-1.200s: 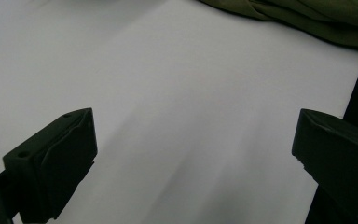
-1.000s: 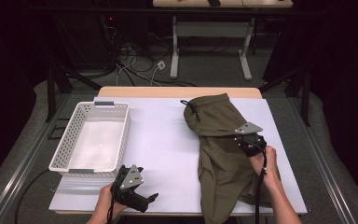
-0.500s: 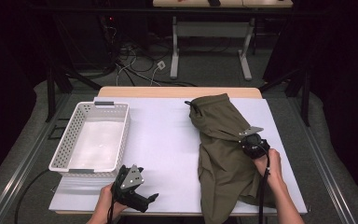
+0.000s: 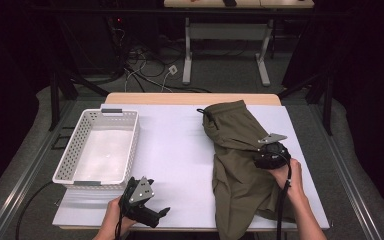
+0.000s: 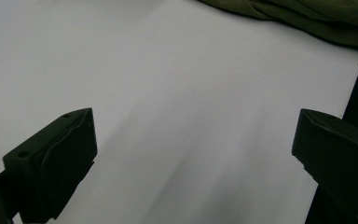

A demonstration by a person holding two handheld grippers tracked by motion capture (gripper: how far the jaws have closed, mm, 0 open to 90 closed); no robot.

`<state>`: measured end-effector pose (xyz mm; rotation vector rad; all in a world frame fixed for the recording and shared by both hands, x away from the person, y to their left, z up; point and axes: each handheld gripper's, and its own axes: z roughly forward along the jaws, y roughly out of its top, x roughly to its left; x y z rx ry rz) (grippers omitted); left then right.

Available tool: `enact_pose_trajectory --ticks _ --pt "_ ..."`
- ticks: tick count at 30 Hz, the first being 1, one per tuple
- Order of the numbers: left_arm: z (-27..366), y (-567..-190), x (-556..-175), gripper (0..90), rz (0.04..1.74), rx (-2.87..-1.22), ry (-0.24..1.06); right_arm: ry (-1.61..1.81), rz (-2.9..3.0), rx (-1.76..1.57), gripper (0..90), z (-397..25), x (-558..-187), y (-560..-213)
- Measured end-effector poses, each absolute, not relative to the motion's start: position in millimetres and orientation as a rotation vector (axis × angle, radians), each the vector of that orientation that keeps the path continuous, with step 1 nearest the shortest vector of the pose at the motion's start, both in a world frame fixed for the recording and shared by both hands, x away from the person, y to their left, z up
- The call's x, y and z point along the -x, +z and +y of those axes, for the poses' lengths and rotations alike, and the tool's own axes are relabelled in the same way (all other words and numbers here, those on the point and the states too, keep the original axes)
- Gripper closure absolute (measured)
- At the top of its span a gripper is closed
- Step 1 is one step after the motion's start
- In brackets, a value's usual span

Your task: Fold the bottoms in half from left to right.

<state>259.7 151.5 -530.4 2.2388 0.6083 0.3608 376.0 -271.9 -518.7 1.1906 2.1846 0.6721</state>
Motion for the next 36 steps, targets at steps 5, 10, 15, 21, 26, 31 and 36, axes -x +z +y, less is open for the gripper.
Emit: enact_pose_trajectory --ticks 5,10,15,21,26,31,36 --pt "152 -532 -261 0.0 0.620 -2.238 0.353 0.694 2.207 -1.162 33.4 -267 -376 -520" --pt "151 -531 -260 0.0 0.627 -2.235 0.361 0.708 2.234 -1.096 32.2 -253 -376 -519" --pt "150 -532 -259 0.0 0.611 -2.243 0.358 0.672 2.250 -1.048 33.3 -236 -380 -523" --pt "150 -532 -261 0.0 0.620 -2.242 0.355 0.589 2.200 -0.993 48.8 -226 -392 -527" --pt "150 -532 -260 0.0 0.613 -2.245 0.356 0.597 2.169 -1.007 84.2 -228 -395 -528" --pt "151 -532 -260 0.0 0.617 -2.244 0.355 0.625 2.103 -1.024 89.7 -234 -393 -518" --pt "152 -531 -260 0.0 0.616 -2.241 0.360 0.628 2.008 -1.052 89.7 -246 -390 -505"
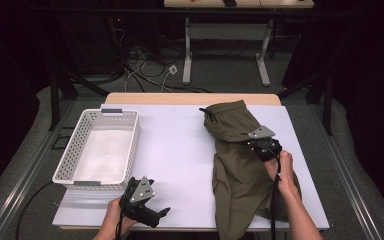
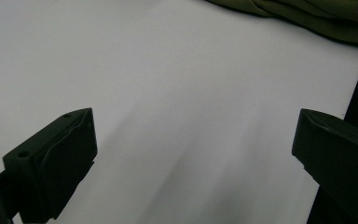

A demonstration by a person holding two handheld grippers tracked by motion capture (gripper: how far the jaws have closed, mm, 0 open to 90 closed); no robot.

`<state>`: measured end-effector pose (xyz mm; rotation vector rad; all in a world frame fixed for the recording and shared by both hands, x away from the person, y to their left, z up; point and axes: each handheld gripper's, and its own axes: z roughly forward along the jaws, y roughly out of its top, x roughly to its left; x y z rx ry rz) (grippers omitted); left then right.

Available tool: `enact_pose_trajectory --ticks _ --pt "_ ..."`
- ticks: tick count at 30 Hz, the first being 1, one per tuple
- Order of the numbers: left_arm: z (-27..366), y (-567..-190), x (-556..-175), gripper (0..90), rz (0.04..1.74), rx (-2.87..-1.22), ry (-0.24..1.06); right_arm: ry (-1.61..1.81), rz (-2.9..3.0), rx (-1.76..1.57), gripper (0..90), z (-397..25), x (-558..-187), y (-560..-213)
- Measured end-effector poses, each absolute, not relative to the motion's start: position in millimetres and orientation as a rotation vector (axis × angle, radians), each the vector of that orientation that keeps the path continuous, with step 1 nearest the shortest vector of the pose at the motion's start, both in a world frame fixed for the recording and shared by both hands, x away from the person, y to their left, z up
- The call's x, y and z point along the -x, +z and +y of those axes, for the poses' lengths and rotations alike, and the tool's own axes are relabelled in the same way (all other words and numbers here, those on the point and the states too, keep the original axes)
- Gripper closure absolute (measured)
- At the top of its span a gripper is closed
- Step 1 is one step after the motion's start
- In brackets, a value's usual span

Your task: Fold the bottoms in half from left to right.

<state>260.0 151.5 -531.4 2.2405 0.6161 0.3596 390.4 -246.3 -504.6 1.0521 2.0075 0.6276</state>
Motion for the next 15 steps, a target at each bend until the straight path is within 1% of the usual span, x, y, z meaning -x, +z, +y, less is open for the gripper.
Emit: enact_pose_trajectory --ticks 2,5,6,9,11,12,14,15 --pt "152 -532 -260 0.0 0.616 -2.244 0.357 0.617 2.010 -1.083 89.6 -253 -392 -507" --pt "152 -532 -261 0.0 0.617 -2.245 0.351 0.556 2.066 -1.105 88.6 -256 -397 -521" --pt "151 -532 -261 0.0 0.616 -2.244 0.353 0.553 2.090 -1.113 85.4 -256 -398 -525" --pt "151 -532 -261 0.0 0.615 -2.245 0.352 0.581 2.129 -1.109 74.1 -254 -398 -528" --pt "151 -532 -261 0.0 0.617 -2.244 0.352 0.598 2.133 -1.090 60.1 -251 -397 -523" --pt "151 -532 -261 0.0 0.616 -2.245 0.351 0.613 2.134 -1.080 55.8 -249 -395 -521" --pt "150 -532 -260 0.0 0.615 -2.245 0.349 0.637 2.136 -1.046 42.4 -244 -392 -516" --pt "150 -532 -260 0.0 0.615 -2.244 0.349 0.642 2.139 -1.035 38.5 -241 -390 -514"
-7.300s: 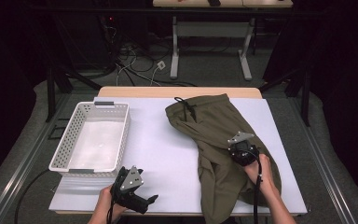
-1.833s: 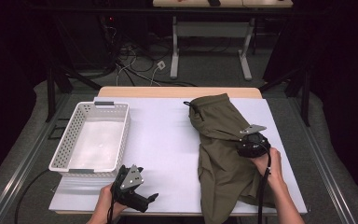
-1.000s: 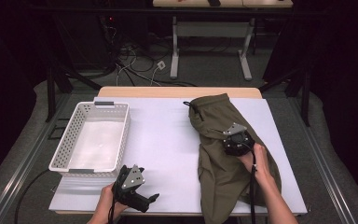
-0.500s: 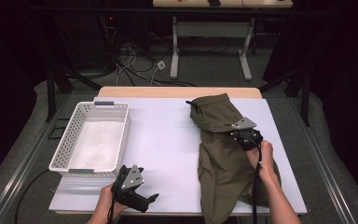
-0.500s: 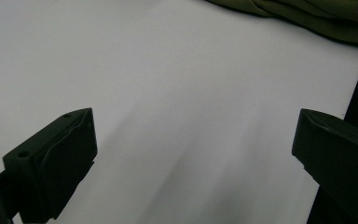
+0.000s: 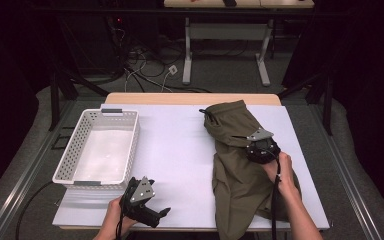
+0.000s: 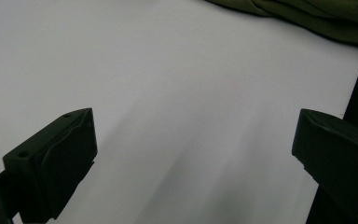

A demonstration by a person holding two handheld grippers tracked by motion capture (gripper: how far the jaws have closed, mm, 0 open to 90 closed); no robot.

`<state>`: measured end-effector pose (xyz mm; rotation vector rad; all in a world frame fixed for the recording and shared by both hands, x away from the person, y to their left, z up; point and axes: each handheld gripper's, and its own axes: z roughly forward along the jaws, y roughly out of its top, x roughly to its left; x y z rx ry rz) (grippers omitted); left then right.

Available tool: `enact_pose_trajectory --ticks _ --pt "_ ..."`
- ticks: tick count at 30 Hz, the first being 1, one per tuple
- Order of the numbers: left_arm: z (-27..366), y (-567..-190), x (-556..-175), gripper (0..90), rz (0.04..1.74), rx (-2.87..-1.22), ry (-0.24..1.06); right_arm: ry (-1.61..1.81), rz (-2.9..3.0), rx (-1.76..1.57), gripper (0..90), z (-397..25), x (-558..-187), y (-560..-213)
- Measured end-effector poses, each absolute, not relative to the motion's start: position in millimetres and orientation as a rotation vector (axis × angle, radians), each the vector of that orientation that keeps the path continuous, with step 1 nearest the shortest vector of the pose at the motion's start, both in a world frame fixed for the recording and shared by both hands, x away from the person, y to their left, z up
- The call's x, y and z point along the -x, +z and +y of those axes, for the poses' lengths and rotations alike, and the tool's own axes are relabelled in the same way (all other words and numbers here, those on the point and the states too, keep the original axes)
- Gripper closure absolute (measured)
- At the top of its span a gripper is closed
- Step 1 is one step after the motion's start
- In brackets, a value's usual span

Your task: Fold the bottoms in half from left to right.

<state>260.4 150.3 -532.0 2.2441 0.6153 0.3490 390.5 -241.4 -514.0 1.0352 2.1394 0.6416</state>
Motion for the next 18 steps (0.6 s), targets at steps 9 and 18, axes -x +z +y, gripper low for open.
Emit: enact_pose_trajectory --ticks 9,18 --pt "150 -533 -261 0.0 0.623 -2.246 0.350 0.667 2.184 -0.919 33.0 -212 -394 -509" --pt "150 -533 -261 0.0 0.621 -2.244 0.346 0.687 2.203 -0.946 81.5 -213 -400 -518"
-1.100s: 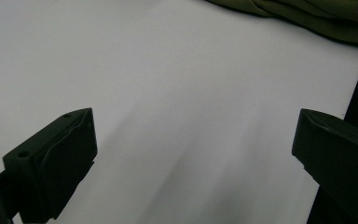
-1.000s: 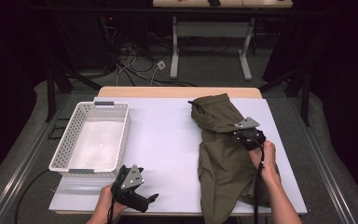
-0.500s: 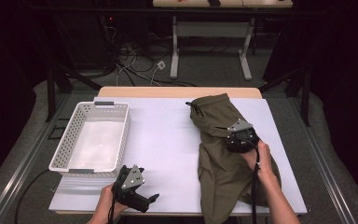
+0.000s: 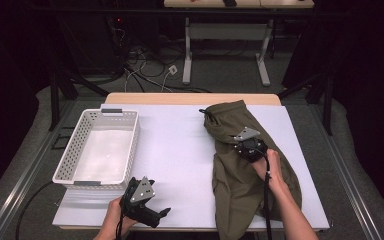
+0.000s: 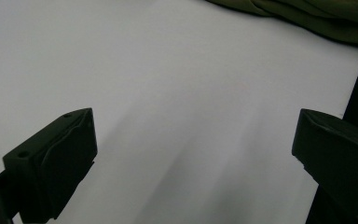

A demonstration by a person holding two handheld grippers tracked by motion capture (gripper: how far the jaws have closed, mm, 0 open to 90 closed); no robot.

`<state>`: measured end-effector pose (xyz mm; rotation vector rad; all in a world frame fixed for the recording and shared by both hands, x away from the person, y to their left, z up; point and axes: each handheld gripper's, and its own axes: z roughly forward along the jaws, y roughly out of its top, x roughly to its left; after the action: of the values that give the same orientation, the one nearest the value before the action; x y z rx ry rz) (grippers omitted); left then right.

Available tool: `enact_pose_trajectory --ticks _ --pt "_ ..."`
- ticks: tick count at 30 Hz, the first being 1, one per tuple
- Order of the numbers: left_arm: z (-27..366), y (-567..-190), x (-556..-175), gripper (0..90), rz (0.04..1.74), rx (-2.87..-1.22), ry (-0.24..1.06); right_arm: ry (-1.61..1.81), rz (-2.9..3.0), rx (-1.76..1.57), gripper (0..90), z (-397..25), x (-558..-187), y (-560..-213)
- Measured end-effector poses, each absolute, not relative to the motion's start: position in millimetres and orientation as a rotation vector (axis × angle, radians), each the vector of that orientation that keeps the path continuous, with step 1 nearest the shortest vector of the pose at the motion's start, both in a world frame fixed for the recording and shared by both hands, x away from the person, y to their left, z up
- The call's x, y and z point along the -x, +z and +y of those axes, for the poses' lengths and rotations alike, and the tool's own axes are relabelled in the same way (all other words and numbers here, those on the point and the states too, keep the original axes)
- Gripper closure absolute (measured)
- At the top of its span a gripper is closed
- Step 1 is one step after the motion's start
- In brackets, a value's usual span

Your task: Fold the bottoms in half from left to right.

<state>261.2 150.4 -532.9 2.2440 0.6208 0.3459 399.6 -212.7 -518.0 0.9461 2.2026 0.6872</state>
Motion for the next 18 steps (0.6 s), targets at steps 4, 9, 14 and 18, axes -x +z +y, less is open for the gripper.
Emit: enact_pose_trajectory --ticks 4,9,14,18 --pt "150 -532 -260 0.0 0.611 -2.244 0.351 0.687 2.173 -0.943 87.4 -212 -396 -517" --pt "150 -532 -260 0.0 0.617 -2.244 0.346 0.702 2.158 -0.947 88.1 -213 -394 -515" --pt "150 -532 -259 0.0 0.611 -2.244 0.353 0.729 2.137 -0.963 88.3 -217 -393 -510" --pt "150 -532 -260 0.0 0.615 -2.243 0.353 0.738 2.120 -0.973 88.5 -219 -393 -507"
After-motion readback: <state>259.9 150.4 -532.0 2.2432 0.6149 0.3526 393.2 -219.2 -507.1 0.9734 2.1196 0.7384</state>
